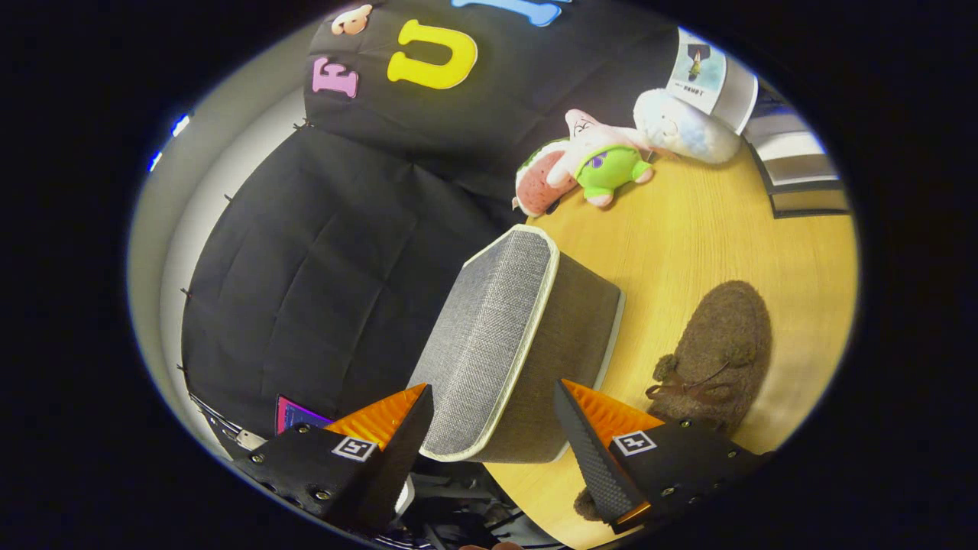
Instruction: Open the storage box then place both shoes into the box .Put the left shoe in first, then the right shoe, with the right side of both shoes facing outward in a uniform manner.
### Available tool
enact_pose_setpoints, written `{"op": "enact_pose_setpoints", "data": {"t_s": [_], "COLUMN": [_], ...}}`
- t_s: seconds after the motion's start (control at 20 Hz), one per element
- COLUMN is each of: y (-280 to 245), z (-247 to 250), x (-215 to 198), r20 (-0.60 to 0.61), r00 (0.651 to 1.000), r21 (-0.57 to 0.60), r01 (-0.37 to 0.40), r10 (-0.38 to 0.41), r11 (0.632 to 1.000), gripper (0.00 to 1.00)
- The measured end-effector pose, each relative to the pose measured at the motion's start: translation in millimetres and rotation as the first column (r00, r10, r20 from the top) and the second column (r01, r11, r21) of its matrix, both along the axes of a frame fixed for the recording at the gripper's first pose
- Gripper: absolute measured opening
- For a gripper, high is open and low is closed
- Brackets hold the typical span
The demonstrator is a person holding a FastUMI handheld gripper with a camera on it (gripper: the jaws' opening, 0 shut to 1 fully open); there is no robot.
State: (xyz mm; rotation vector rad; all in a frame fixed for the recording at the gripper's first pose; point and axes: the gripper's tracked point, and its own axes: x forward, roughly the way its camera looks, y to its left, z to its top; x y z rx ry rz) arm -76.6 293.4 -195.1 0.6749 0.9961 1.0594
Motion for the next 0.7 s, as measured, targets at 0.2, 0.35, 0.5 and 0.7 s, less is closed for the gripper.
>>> {"op": "enact_pose_setpoints", "data": {"t_s": [0.2,0.35,0.5,0.7], "y": [14,23,29,38], "z": [-18,-22,-18,-10], "x": [0,3,3,-6], "r20": [-0.088,-0.151,-0.174,-0.196], "r00": [0.995,0.987,0.982,0.973], "r21": [0.018,0.051,0.088,0.135], "r01": [-0.04,-0.047,-0.059,-0.098], "r10": [0.042,0.054,0.074,0.124], "r11": [0.999,0.998,0.994,0.986], "gripper": [0.96,0.96,0.94,0.83]}}
